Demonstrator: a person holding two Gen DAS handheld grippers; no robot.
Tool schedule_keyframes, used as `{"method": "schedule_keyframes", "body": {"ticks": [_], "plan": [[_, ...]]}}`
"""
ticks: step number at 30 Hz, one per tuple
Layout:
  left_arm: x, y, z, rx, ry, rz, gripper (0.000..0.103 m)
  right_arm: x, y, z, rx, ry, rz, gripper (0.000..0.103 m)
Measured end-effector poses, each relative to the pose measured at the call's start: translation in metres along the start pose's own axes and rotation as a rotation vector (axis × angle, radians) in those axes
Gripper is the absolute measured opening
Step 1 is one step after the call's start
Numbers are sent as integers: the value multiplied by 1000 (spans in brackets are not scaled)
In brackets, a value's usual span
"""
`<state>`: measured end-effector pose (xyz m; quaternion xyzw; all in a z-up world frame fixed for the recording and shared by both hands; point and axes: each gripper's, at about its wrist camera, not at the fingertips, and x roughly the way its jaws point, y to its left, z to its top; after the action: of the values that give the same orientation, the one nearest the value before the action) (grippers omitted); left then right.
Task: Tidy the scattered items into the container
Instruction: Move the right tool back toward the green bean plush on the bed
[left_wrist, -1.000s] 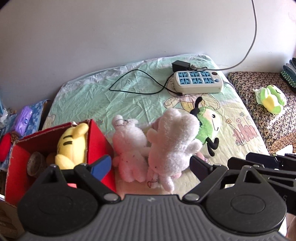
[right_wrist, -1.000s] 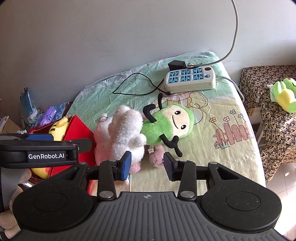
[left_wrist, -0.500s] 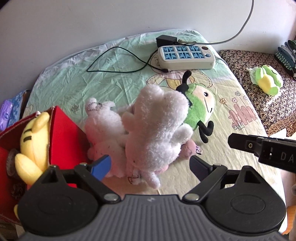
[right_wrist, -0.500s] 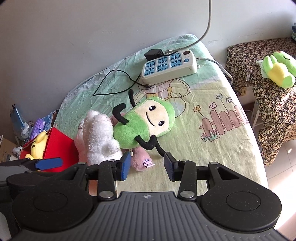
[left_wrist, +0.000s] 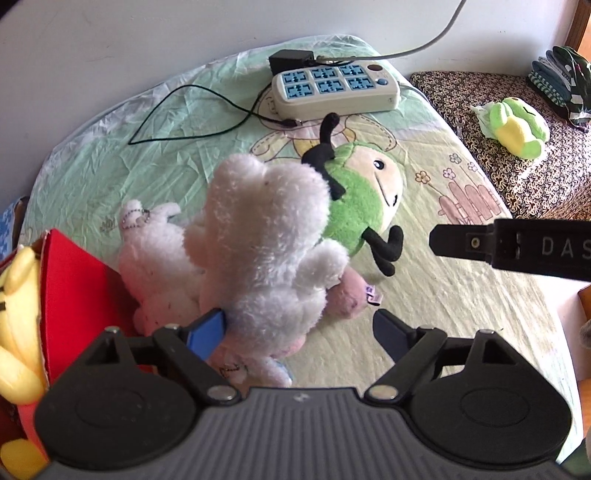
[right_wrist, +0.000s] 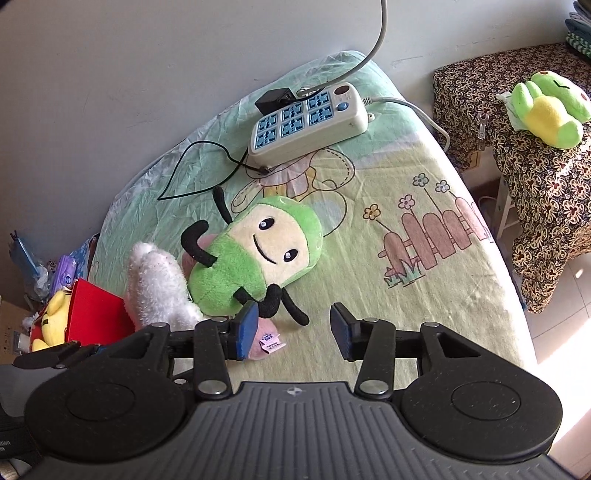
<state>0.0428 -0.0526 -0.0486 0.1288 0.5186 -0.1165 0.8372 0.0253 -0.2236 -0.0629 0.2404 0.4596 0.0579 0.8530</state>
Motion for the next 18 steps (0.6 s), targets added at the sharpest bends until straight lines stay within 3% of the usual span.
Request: {"method": "schedule_keyframes", "body": {"ticks": [18], "plan": [[11, 25, -8, -28, 9, 50, 88, 8, 18, 17, -66, -29, 24, 57]]}}
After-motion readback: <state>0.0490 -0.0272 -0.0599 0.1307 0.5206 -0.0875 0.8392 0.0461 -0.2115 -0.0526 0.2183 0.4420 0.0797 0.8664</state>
